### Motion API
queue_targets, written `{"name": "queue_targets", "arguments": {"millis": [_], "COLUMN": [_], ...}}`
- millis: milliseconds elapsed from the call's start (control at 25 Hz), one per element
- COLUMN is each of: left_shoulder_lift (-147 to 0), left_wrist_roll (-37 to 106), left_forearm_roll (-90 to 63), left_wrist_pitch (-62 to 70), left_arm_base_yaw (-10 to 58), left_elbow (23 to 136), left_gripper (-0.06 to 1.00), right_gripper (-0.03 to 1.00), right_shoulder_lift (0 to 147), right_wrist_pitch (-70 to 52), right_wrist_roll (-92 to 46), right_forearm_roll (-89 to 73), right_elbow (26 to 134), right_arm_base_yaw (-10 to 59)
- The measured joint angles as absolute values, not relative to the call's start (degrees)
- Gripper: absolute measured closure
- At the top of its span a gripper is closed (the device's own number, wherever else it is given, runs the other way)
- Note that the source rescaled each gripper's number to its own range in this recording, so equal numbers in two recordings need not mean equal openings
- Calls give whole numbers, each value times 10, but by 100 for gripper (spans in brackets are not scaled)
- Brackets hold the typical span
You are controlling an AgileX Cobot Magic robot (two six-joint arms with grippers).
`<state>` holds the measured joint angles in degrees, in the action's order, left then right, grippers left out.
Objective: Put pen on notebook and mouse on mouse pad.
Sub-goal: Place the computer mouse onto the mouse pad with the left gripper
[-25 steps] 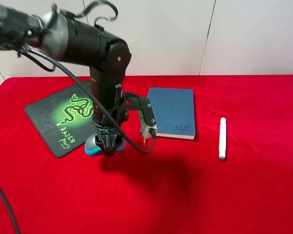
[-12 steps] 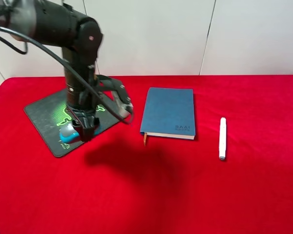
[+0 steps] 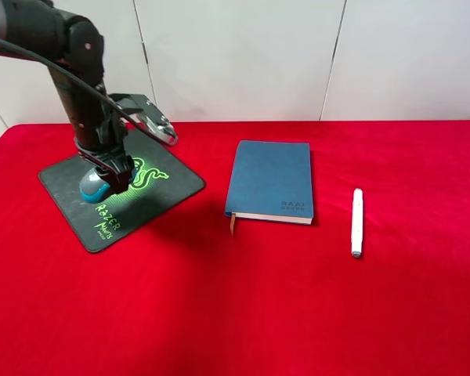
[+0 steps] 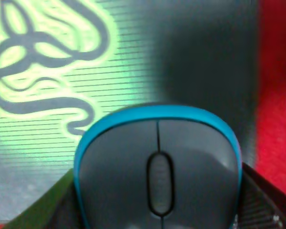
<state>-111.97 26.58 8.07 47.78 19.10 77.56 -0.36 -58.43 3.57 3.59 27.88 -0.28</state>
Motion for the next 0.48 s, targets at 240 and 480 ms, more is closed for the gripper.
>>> {"name": "queue_targets", "arguments": {"millis": [240,480], "left_shoulder_lift": [-1160,-1194], "left_wrist_roll": [259,258], "left_forearm_roll": [80,71], "left_wrist_pitch": [469,446], "left_arm_base_yaw": [163,154], "left_elbow": [788,799], "left_gripper": [94,94], "right_gripper": [-3,-3], "right_shoulder_lift": [-4,-4], "right_wrist_pitch": [-584,-584], "right_wrist_roll": [36,36], "right_forearm_roll": [36,36], "right_elbow": [279,279], "right_arm_base_yaw": [-3,-3]}}
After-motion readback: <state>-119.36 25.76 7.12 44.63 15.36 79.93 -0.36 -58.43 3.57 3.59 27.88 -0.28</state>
